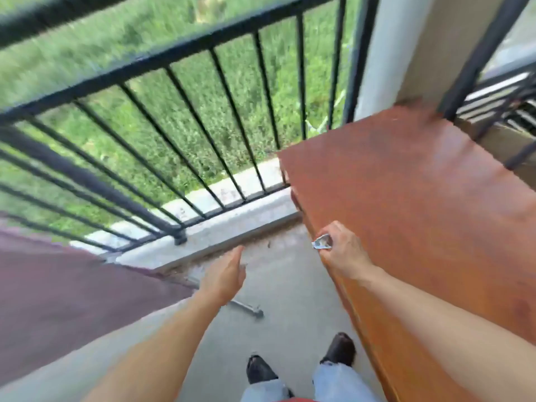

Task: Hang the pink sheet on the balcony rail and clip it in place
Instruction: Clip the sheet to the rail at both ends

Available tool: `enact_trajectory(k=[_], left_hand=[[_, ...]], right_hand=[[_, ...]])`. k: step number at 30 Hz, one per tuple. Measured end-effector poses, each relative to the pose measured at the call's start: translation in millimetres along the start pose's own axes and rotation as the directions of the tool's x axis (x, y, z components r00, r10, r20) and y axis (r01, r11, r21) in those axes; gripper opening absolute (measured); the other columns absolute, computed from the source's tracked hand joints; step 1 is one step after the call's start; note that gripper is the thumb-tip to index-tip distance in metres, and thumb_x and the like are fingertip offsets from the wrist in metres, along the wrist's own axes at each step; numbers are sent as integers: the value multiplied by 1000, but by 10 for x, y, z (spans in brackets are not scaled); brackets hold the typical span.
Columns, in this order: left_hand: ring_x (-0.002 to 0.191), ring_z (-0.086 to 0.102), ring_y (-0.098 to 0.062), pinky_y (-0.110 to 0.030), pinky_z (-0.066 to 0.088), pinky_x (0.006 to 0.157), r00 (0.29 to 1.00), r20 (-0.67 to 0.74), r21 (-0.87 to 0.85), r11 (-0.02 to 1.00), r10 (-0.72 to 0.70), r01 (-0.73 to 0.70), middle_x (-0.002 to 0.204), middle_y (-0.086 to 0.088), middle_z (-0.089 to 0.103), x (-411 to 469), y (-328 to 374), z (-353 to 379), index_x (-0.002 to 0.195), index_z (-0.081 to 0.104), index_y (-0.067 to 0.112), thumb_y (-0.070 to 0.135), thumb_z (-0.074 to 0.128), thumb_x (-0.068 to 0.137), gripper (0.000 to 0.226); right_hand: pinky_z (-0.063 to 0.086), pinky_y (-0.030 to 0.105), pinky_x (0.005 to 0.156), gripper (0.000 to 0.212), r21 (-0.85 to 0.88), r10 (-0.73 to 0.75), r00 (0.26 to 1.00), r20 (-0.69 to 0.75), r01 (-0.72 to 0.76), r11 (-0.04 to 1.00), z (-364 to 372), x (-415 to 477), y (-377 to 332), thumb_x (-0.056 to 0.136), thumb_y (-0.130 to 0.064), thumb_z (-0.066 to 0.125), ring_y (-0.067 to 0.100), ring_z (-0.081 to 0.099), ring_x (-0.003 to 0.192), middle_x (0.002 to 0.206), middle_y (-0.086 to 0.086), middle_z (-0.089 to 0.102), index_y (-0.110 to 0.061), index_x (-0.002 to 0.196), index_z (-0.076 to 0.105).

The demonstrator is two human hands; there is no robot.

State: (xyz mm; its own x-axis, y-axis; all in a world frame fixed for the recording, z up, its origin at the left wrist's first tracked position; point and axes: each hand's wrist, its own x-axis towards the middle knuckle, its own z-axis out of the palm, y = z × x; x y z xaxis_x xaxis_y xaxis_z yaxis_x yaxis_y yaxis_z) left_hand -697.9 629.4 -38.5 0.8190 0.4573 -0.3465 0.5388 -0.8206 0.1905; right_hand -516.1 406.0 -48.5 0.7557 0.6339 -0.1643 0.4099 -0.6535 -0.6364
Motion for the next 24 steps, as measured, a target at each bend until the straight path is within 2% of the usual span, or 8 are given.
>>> enact_trajectory(k=[4, 7, 9, 12, 15, 18, 21, 24], left_hand=[[104, 62, -35, -40, 50, 82, 975, -75, -154, 968, -210, 197, 110, -11, 68, -895, -1122, 20, 129, 49, 21, 25, 52, 89, 41], [108, 60, -33, -38, 48, 85, 925, -93, -182, 920, -369, 348, 119, -9, 65, -1599, -1870, 73, 131, 49, 19, 21, 50, 91, 40], [106, 60, -31, -36, 45, 83, 876, -82, -184, 871, -475, 455, 120, -7, 63, -2059, -2400, 118, 130, 46, 19, 19, 48, 92, 38], [99, 62, -30, -35, 45, 76, 802, -96, -221, 798, -589, 560, 114, -6, 64, -2742, -3093, 160, 121, 46, 19, 18, 47, 88, 32], [98, 62, -31, -35, 44, 72, 696, -104, -292, 691, -710, 662, 114, -5, 63, -3392, -3623, 163, 122, 46, 18, 17, 48, 90, 33], [104, 60, -30, -35, 42, 74, 576, -136, -355, 582, -806, 731, 120, -4, 62, -3971, -4043, 175, 127, 45, 18, 15, 47, 90, 37], [102, 61, -33, -36, 45, 79, 433, -134, -442, 445, -891, 779, 117, -8, 63, -4503, -4451, 245, 127, 47, 17, 16, 50, 90, 38], [99, 61, -36, -39, 49, 78, 336, -106, -521, 340, -936, 783, 111, -13, 64, -4940, -4846, 330, 124, 50, 14, 13, 52, 88, 37]], right_hand=[[42, 30, 68, 31, -14, -175, 970, 170, 180, 984, 626, 98, -1164, 70, -17, 73, 28, 65, 90, 95, 5, 70, -16, 98, 61], [30, 25, 64, 31, -63, -296, 907, 301, 329, 942, 1213, -54, -2021, 74, -19, 69, 30, 65, 93, 98, 6, 72, -14, 104, 59], [37, 28, 64, 29, -49, -383, 845, 374, 430, 901, 1674, -201, -2562, 73, -19, 67, 32, 64, 93, 98, 7, 72, -15, 101, 59], [52, 33, 74, 33, -2, -494, 702, 513, 577, 817, 2303, -454, -3306, 72, -31, 66, 29, 67, 94, 99, 4, 73, -27, 104, 64], [50, 34, 76, 39, 4, -576, 563, 593, 713, 701, 2831, -749, -4066, 80, -45, 70, 29, 65, 95, 102, 5, 71, -25, 112, 64], [45, 34, 72, 39, 7, -650, 444, 617, 822, 569, 3309, -1011, -4795, 85, -50, 64, 29, 61, 98, 106, 3, 67, -22, 111, 59], [41, 33, 72, 35, 51, -708, 307, 636, 899, 435, 3814, -1186, -5479, 87, -47, 62, 29, 60, 100, 109, 3, 65, -20, 109, 59], [36, 32, 66, 27, 94, -736, 186, 651, 942, 322, 4269, -1343, -6075, 84, -34, 65, 31, 61, 97, 104, 5, 64, -14, 101, 60]])
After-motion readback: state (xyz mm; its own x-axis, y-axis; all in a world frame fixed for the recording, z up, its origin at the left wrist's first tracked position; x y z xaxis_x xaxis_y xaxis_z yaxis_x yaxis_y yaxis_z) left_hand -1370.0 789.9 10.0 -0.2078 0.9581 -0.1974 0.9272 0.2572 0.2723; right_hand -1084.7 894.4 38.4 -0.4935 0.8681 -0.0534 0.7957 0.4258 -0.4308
